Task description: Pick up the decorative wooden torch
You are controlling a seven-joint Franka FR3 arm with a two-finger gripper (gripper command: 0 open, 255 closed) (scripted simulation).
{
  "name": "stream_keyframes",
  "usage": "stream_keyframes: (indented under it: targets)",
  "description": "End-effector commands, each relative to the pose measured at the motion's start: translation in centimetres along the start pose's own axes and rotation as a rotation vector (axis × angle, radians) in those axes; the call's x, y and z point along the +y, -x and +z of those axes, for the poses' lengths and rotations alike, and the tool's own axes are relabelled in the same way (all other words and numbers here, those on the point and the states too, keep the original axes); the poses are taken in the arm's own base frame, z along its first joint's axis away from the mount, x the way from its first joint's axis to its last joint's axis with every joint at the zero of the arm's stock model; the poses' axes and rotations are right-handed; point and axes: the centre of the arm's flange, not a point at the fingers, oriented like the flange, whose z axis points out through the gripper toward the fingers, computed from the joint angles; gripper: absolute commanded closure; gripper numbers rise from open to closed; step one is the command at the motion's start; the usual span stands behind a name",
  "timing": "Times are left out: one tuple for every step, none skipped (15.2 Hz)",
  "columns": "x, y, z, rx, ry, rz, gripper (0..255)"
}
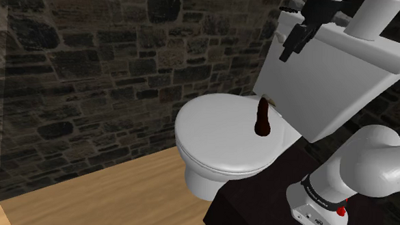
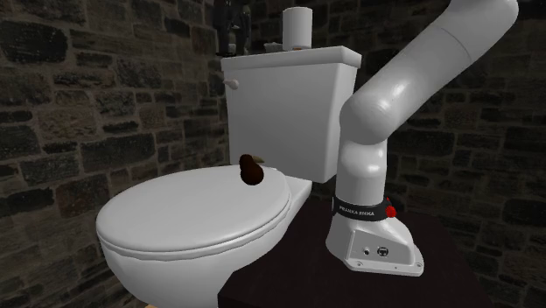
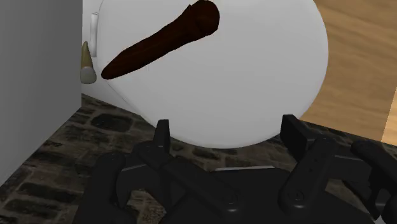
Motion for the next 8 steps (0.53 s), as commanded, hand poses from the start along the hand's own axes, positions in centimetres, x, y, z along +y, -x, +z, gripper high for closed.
stream_keyframes:
  targets:
    - [0.0,0.0,0.0,0.000,0.000,0.000,0]
    - [0.6,-0.4,1.2,-0.010,-0.007,0.041,0]
    - [1.2,-0.9,2.4,-0.020,-0.014,0.081,0]
    - [1.9,-1.2,3.6,-0.030,-0.022,0.122,0]
    - [2.5,-1.6,4.8,-0.040,-0.029,0.163,0]
    - [3.1,-1.9,6.0,-0.049,-0.036,0.203,0]
    - [3.8,-2.1,7.2,-0.059,-0.043,0.244,0]
    - [4.4,-2.4,8.5,-0.069,-0.050,0.285,0]
